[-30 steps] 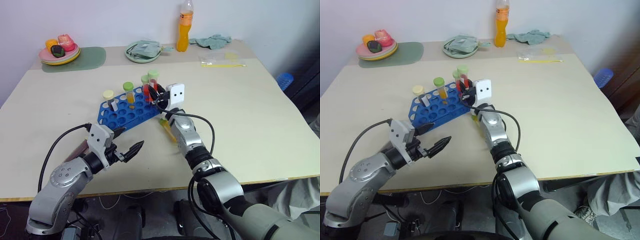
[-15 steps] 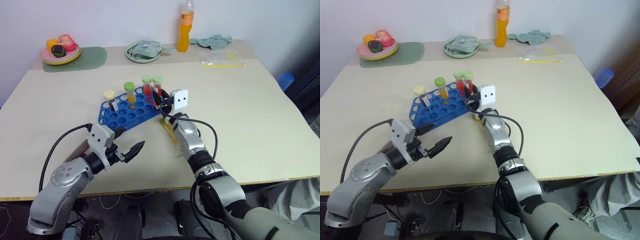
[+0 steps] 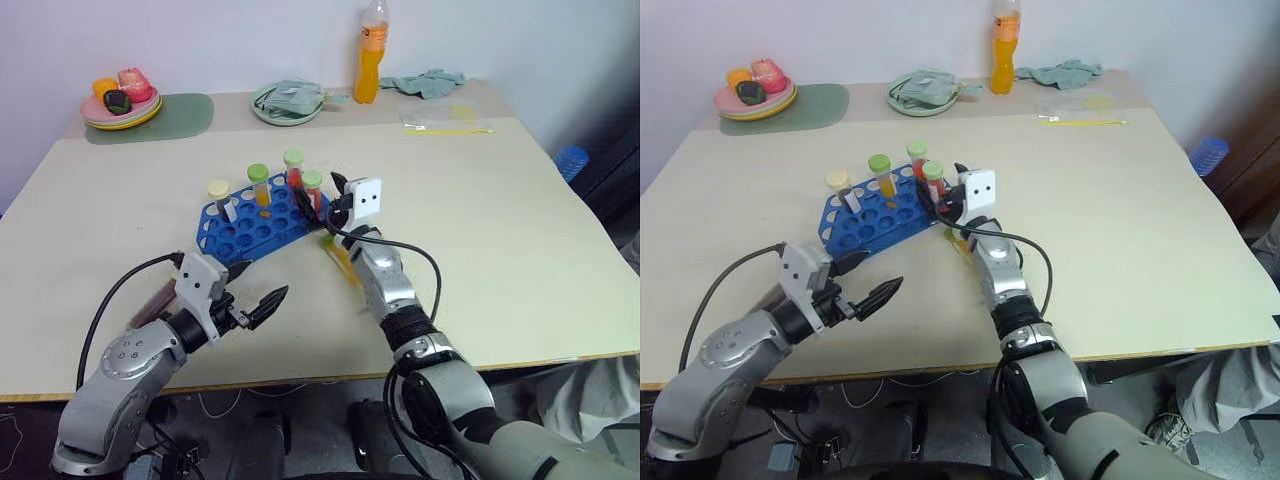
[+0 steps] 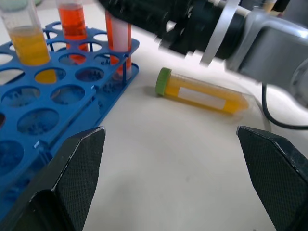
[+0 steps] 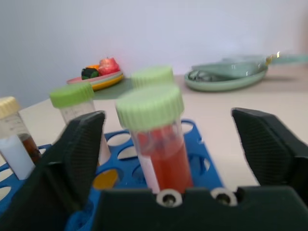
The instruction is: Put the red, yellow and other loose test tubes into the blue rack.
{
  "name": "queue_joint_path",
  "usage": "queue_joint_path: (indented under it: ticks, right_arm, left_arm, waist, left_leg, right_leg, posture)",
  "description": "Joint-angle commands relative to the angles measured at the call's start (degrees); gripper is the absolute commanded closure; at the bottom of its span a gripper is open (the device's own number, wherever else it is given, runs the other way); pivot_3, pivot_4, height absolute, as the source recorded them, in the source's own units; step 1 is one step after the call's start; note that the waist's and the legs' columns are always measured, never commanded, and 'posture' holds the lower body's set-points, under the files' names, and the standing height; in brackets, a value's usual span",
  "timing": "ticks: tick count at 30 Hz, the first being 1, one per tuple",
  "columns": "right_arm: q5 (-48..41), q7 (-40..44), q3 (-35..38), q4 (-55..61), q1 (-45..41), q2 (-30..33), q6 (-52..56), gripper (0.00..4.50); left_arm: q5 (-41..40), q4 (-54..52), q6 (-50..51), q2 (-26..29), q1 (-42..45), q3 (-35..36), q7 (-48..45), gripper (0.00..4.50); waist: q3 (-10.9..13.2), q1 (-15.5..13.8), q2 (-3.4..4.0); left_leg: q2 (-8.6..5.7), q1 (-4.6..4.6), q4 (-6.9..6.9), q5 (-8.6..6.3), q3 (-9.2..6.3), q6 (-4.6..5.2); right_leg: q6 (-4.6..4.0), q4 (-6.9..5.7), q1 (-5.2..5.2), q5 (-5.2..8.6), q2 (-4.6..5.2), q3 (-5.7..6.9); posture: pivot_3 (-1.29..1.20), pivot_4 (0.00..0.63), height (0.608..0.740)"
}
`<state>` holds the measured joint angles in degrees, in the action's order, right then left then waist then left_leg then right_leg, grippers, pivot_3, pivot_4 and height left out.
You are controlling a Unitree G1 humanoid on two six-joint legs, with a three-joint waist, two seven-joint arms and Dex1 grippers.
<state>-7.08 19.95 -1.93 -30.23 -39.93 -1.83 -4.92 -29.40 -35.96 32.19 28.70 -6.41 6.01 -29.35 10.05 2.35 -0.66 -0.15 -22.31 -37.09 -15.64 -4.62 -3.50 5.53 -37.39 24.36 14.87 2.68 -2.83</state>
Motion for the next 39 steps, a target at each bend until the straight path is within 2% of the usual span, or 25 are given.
queue_joint_path:
  ticks: [1,5,9,11,14,24,31,34,39]
  right_arm:
    - [-2.83,4.22,-1.3,18.17,3.65,5.63,16.77,0.04]
    - [-13.39,10.62,-0.9,37.79,6.14,17.65,47.83,0.04]
    - [-18.48,10.58,-3.46,46.17,0.38,25.63,73.54,0.04]
    - [-19.67,10.05,-5.49,47.16,-4.02,26.76,83.19,0.04]
    - [-20.42,8.65,-6.46,44.79,-10.7,24.79,94.54,0.04]
    - [-23.72,1.73,-14.38,18.86,-23.81,21.59,97.42,0.04]
    - [-22.97,0.12,-17.02,11.41,-28.08,19.3,97.42,0.04]
    - [-23.13,0.08,-18.68,10.49,-28.46,19.17,97.42,0.85]
    - [-23.2,-0.12,-20.09,9.8,-28.41,19.01,97.42,3.39]
  left_arm:
    - [-1.28,-2.16,-0.39,0.46,-0.57,2.3,0.05,0.0]
    - [-1.58,-1.11,-0.18,1.53,-0.43,3.48,-1.05,0.0]
    - [-1.0,1.54,-1.01,4.44,-0.25,3.51,-4.02,0.0]
    - [-0.6,3.01,-1.74,5.58,-0.07,3.13,-5.49,0.0]
    - [0.65,4.67,-2.96,6.91,0.27,1.78,-7.49,0.0]
    - [1.68,3.39,-4.32,6.26,-2.51,1.25,-7.91,0.0]
    - [2.03,1.33,-5.0,5.01,-5.85,1.63,-6.39,0.0]
    - [2.22,0.88,-5.33,4.6,-6.77,1.5,-6.05,0.0]
    - [2.5,0.48,-5.2,4.15,-6.85,1.11,-5.76,0.0]
  waist:
    - [0.0,-0.09,0.0]
    - [0.05,0.01,0.09]
    - [0.09,0.53,0.17]
    - [0.1,0.64,0.18]
    - [0.1,0.58,0.18]
    - [0.08,0.23,0.15]
    - [0.09,0.28,0.16]
    - [0.09,0.2,0.17]
    - [0.09,0.25,0.17]
  left_leg:
    - [-0.01,-0.01,-0.01,0.0,-0.01,0.0]
    - [0.0,-0.01,0.0,0.0,-0.02,0.01]
    - [0.03,0.03,0.03,-0.01,0.01,0.03]
    - [0.05,0.07,0.06,-0.01,0.0,0.04]
    - [0.05,0.04,0.07,-0.02,-0.01,0.04]
    - [-0.01,-0.09,0.05,-0.02,0.04,0.05]
    - [0.02,-0.09,0.08,-0.03,0.05,0.06]
    - [0.01,-0.1,0.08,-0.03,0.05,0.06]
    - [0.01,-0.1,0.08,-0.03,0.05,0.06]
  right_leg:
    - [0.0,0.01,0.0,0.0,0.02,0.0]
    - [-0.01,0.01,0.0,0.01,-0.01,0.02]
    - [-0.04,0.02,0.0,0.02,-0.07,-0.01]
    - [-0.08,0.02,0.0,0.05,-0.13,0.0]
    - [-0.09,0.03,0.0,0.06,-0.13,0.01]
    - [-0.05,0.2,0.03,0.03,0.01,0.04]
    - [-0.05,0.16,0.1,0.03,-0.02,0.03]
    - [-0.05,0.17,0.09,0.03,-0.02,0.03]
    - [-0.05,0.16,0.09,0.03,-0.03,0.04]
  posture:
    - [0.0,0.15,0.74]
    - [0.0,0.15,0.74]
    - [0.0,0.15,0.74]
    - [0.0,0.15,0.74]
    - [0.0,0.15,0.74]
    - [0.0,0.15,0.74]
    - [0.0,0.15,0.74]
    - [0.0,0.15,0.74]
    - [0.0,0.15,0.74]
